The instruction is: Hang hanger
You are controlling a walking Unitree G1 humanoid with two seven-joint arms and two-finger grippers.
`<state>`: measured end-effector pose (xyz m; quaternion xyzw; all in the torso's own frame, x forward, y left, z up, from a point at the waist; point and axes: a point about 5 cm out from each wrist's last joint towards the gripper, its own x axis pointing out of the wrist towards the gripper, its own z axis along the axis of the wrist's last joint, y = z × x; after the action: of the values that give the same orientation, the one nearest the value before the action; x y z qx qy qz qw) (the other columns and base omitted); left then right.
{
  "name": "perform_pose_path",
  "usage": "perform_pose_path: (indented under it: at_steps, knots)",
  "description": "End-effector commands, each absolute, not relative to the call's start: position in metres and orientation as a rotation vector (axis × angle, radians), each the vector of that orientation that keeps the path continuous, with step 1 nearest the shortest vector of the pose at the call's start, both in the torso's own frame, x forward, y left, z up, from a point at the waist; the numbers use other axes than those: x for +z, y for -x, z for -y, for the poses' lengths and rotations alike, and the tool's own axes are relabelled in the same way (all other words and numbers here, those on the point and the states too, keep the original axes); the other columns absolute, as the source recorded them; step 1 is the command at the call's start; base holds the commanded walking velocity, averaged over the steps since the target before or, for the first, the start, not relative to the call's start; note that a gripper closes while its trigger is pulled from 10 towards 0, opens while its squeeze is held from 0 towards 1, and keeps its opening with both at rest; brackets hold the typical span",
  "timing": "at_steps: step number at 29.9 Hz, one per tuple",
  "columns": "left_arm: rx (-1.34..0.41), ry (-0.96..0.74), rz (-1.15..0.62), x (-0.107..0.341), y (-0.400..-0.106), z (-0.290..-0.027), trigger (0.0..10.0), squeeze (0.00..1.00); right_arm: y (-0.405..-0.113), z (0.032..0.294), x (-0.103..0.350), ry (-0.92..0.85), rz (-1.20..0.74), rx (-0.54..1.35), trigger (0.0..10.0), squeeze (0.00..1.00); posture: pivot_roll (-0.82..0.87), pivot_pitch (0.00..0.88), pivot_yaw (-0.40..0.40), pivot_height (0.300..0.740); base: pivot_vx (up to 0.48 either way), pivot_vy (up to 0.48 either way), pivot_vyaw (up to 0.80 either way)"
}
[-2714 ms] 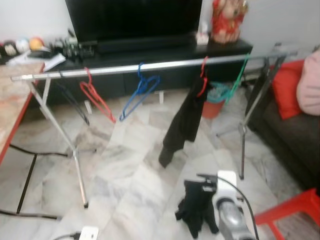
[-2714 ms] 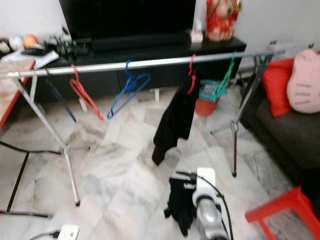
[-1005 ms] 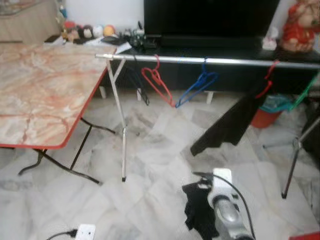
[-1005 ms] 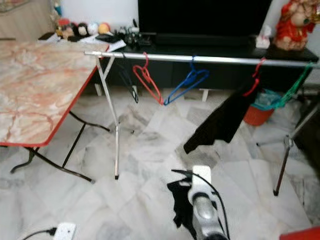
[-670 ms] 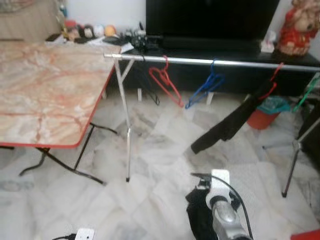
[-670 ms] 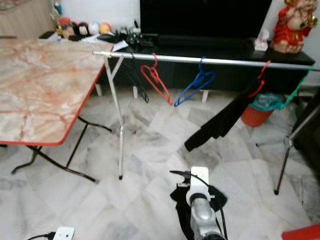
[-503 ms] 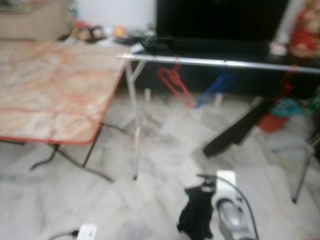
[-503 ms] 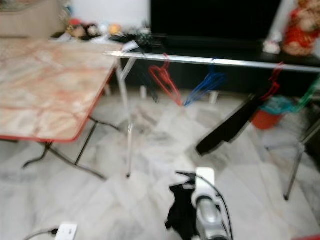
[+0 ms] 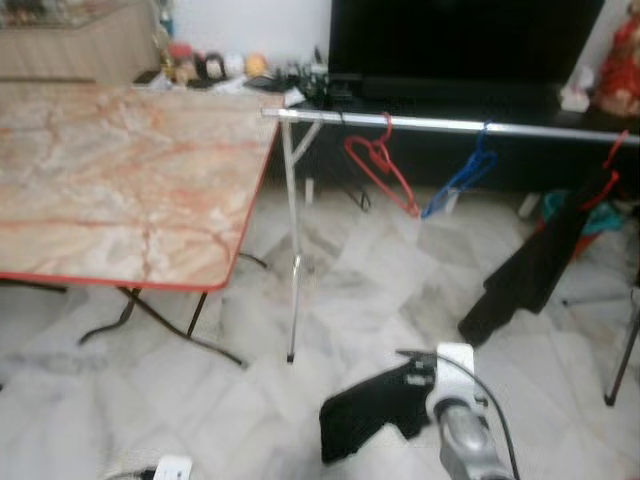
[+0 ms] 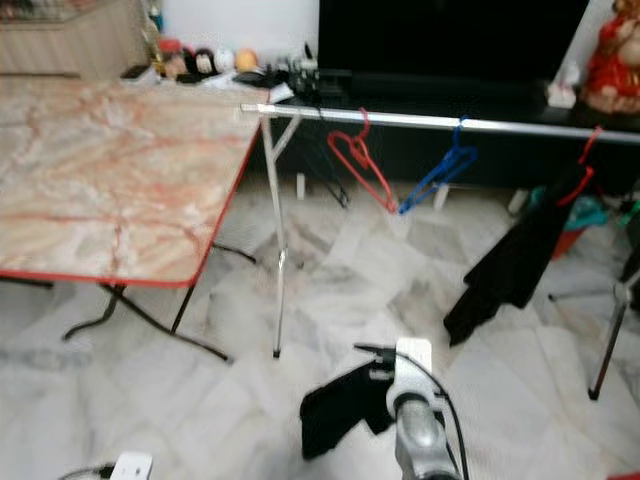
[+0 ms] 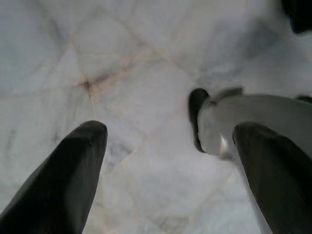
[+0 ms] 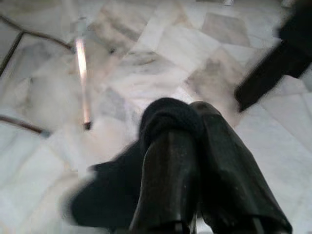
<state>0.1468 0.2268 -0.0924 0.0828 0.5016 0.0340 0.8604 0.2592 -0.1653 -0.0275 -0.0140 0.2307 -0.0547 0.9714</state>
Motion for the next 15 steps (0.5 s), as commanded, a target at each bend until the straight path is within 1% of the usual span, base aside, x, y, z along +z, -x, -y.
perform_pose_path:
  at_steps: [1, 6, 11, 12, 15]
  knots:
    - [0.07, -0.174, -1.08, -0.0949, -0.1404, -0.2276, 10.0, 0.0, -0.2651, 0.1657, -0.0211, 0.026, -0.426, -0.112, 10.0, 0.0, 0.08, 0.0, -0.025, 0.74, 0.0, 0.322, 0.0]
    - [0.069, -0.176, -1.081, -0.095, -0.1401, -0.228, 10.0, 0.0, -0.2651, 0.1644, -0.0209, 0.04, -0.422, -0.095, 10.0, 0.0, 0.08, 0.0, -0.027, 0.74, 0.0, 0.32, 0.0]
    - [0.069, -0.176, -1.082, -0.0953, -0.1397, -0.227, 10.0, 0.0, -0.2645, 0.1619, -0.0215, 0.037, -0.424, -0.086, 10.0, 0.0, 0.08, 0.0, -0.027, 0.74, 0.0, 0.321, 0.8]
    - [0.068, -0.176, -1.082, -0.0954, -0.1396, -0.2268, 10.0, 0.0, -0.2645, 0.1619, -0.0216, 0.034, -0.424, -0.089, 10.0, 0.0, 0.08, 0.0, -0.027, 0.74, 0.0, 0.322, 0.4]
    - [0.066, -0.176, -1.082, -0.0955, -0.1395, -0.2263, 10.0, 0.0, -0.2644, 0.1627, -0.0215, 0.031, -0.423, -0.097, 10.0, 0.0, 0.08, 0.0, -0.027, 0.74, 0.0, 0.319, 0.0]
